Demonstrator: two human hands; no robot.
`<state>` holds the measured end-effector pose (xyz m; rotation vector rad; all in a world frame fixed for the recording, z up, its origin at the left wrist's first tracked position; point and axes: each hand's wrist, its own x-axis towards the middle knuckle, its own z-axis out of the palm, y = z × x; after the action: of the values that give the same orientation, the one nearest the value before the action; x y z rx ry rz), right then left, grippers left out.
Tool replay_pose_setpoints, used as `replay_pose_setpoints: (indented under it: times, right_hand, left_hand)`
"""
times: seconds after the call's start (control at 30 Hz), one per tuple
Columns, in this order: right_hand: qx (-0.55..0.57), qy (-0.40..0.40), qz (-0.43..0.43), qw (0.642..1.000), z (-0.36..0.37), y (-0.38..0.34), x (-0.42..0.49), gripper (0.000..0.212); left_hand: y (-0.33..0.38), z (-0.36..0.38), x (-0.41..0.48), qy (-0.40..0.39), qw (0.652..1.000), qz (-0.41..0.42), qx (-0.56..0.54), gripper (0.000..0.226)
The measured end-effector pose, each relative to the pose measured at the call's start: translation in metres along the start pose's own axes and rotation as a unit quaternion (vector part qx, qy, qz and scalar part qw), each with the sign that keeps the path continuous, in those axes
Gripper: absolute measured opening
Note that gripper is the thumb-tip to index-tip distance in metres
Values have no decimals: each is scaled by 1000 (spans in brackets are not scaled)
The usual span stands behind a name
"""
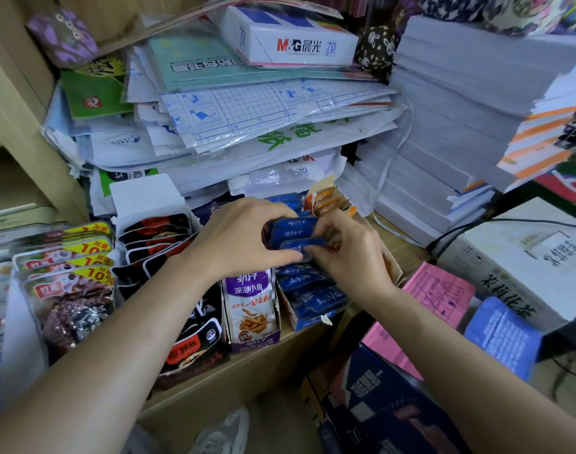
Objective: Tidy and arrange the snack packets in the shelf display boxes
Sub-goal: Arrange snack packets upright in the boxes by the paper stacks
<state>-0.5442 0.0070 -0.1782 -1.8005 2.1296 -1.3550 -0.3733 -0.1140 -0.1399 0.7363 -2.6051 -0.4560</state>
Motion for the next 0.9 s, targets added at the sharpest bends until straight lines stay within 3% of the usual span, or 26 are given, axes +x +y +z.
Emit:
replay_pose_setpoints:
  times: [0.1,0.2,0.33,0.47,0.63,0.77,0.9]
  right_hand:
    - [63,0,16,998,-5,-3,1,19]
    - [-13,1,-17,1000,-17,7,0,18]
    - [-114,-138,-98,979,-21,19,-4,13]
    - [-163,-201,-159,953,-3,20,1,13]
    - [-112,-190,-136,966,-12,22,5,7]
    - [-145,-232,-118,955,-30,22,3,28]
    - [-148,-276,-119,942,-29,17,3,30]
  left_hand:
    - [2,7,4,21,1000,-1,-2,29]
    - [0,10,6,30,999,-22,7,23]
    - [0,11,6,40,998,-39,10,22]
    - [-2,13,6,36,998,-56,-1,23]
    - [-5,10,7,45,997,-58,-3,21]
    - [-5,11,9,51,997,-63,-6,18]
    - [-3,12,8,48,997,-63,-2,18]
